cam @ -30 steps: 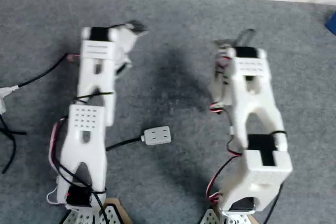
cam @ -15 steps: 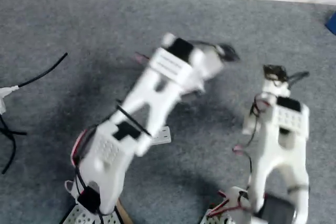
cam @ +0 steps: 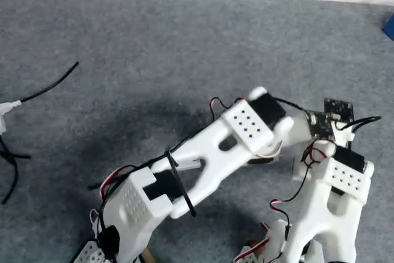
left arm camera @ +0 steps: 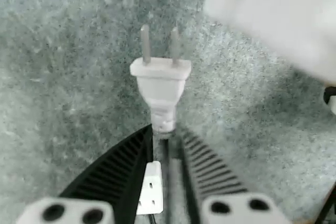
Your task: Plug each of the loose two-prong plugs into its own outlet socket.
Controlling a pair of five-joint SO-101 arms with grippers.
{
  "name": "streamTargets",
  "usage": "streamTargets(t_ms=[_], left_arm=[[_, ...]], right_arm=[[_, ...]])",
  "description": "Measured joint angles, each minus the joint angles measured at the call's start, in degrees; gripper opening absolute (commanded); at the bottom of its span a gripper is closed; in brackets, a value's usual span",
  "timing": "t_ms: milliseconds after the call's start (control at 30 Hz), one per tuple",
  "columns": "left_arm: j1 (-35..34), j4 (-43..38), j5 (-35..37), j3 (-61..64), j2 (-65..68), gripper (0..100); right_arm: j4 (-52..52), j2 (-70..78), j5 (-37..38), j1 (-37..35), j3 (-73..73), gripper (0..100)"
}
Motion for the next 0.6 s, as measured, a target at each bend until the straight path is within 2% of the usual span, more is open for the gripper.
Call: streamTargets(t_ms=[233,300,467,600], left_arm=[[-5.8,0.0,0.2,0.0,0.0,16],[-8.1,0.0,0.2,0.0,0.0,16],[-16.6,0.0,1.2,0.0,0.0,16],[-30.5,0.0,5.3,0.0,0.0,16]], right_arm=[[0.0,0.0,0.0,-0.4,0.1,30.7],[0.4,0.0,0.0,-2.6,0.4,30.7],[7.0,0.0,0.2,-14.4,-0.4,30.7],[16.4,0.0,2.5,-26.8,-7.3,30.7]])
